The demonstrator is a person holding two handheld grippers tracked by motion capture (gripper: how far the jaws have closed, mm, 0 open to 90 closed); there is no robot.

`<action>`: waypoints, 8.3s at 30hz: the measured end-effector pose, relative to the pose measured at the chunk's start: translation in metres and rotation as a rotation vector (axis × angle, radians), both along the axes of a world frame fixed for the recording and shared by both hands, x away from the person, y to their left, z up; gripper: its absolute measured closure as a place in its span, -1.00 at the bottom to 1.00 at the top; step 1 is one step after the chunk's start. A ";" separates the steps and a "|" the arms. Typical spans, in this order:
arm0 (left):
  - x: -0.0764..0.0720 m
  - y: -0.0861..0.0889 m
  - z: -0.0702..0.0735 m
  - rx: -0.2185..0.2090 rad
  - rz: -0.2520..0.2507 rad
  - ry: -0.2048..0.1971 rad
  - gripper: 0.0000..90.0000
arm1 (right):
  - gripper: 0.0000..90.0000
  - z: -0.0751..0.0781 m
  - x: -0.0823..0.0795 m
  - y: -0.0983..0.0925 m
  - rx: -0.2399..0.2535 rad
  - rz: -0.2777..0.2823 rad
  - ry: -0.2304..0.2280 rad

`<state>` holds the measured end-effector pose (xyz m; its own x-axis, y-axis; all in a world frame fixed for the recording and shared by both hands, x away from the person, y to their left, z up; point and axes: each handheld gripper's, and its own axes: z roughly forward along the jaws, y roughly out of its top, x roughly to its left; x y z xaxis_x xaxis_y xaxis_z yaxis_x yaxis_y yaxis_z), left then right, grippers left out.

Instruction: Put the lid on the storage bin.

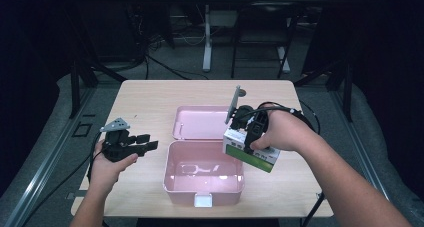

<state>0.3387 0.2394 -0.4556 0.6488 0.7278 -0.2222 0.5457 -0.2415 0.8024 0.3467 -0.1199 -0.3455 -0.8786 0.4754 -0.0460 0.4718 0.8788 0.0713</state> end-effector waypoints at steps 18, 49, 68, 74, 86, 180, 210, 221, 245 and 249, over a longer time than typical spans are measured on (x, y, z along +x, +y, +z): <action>0.001 0.000 -0.002 0.000 0.000 0.003 0.15 | 0.36 -0.002 -0.016 0.040 -0.003 0.112 0.025; 0.001 0.000 -0.002 -0.006 -0.001 0.008 0.15 | 0.36 -0.007 -0.026 0.087 0.025 0.235 0.041; 0.002 -0.001 -0.003 0.005 -0.008 0.009 0.15 | 0.36 -0.023 -0.030 0.086 0.013 0.265 0.051; 0.002 -0.003 -0.004 0.004 -0.009 0.015 0.15 | 0.36 -0.025 -0.031 0.087 0.008 0.281 0.050; 0.002 -0.010 -0.007 0.016 -0.031 0.022 0.15 | 0.36 -0.038 -0.032 0.086 0.007 0.299 0.070; 0.004 -0.022 -0.014 0.026 -0.070 0.044 0.18 | 0.35 -0.135 -0.027 0.085 0.003 0.432 0.147; 0.003 -0.020 -0.012 0.028 -0.076 0.037 0.17 | 0.31 -0.106 -0.031 0.078 0.052 0.386 0.108; 0.001 -0.021 -0.010 0.021 -0.068 0.032 0.17 | 0.31 -0.085 -0.034 0.072 0.068 0.367 0.072; 0.000 -0.026 -0.009 0.022 -0.082 0.022 0.28 | 0.26 -0.056 -0.021 0.002 0.241 0.116 -0.108; -0.001 -0.027 -0.009 0.026 -0.089 0.020 0.31 | 0.26 -0.054 -0.018 -0.008 0.285 0.061 -0.146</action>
